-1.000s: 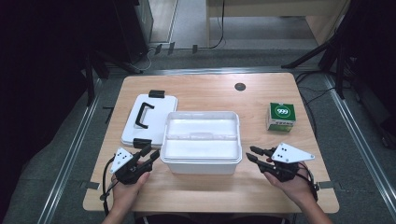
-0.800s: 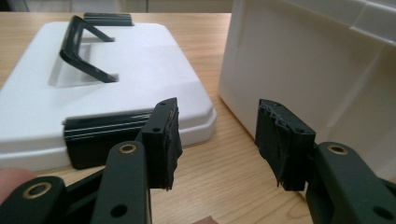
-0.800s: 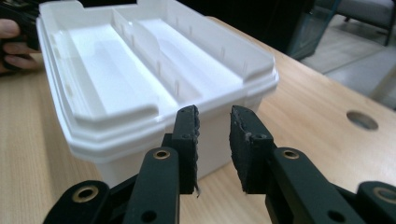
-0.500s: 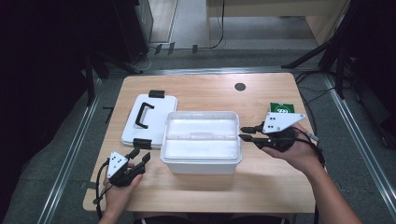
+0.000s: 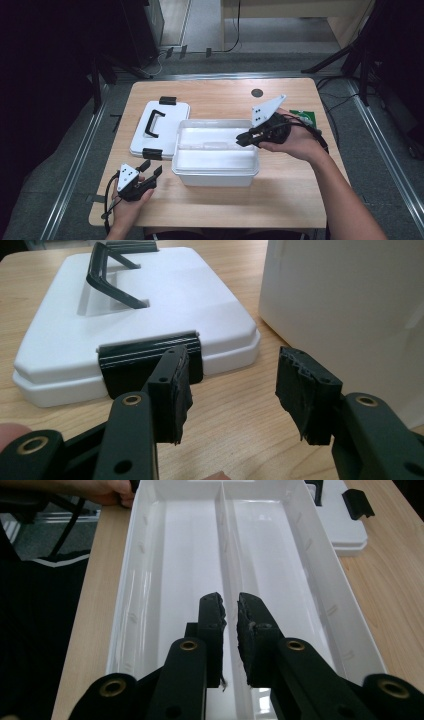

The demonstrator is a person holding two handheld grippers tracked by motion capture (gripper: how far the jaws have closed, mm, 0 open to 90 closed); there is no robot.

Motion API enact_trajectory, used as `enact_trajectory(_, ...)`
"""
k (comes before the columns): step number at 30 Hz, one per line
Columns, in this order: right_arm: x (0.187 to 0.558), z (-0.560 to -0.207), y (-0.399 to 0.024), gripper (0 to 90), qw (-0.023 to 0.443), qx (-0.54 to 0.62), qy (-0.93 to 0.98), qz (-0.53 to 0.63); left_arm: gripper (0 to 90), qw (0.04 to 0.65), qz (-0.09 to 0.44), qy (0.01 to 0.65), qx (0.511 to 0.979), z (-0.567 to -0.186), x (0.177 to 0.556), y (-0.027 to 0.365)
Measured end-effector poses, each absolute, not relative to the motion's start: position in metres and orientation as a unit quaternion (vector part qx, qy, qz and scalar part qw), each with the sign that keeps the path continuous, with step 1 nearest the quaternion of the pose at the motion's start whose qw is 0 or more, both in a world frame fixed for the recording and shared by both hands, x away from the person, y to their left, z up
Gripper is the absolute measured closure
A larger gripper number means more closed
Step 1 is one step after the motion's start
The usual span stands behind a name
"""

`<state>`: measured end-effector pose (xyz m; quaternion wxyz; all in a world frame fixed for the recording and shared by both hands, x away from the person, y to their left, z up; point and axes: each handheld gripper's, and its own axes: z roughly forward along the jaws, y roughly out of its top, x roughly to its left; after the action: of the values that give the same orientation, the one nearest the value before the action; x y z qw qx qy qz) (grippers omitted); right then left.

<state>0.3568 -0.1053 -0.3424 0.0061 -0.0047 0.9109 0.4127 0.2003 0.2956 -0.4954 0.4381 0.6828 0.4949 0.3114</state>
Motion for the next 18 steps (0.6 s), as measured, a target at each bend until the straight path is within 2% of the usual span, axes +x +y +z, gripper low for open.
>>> enact_trajectory(6,0.360,-0.348,-0.094,77.6,-0.010,-0.011,0.913,0.407,47.6,0.442,0.307,0.496,0.681,-0.495,0.200,0.297)
enact_trajectory(8,0.360,-0.350,-0.090,77.2,-0.001,-0.015,0.914,0.406,47.7,0.442,0.307,0.495,0.682,-0.495,0.200,0.297)
enact_trajectory(18,0.367,-0.358,-0.072,75.6,-0.013,-0.017,0.920,0.392,48.2,0.443,0.307,0.494,0.682,-0.495,0.199,0.297)
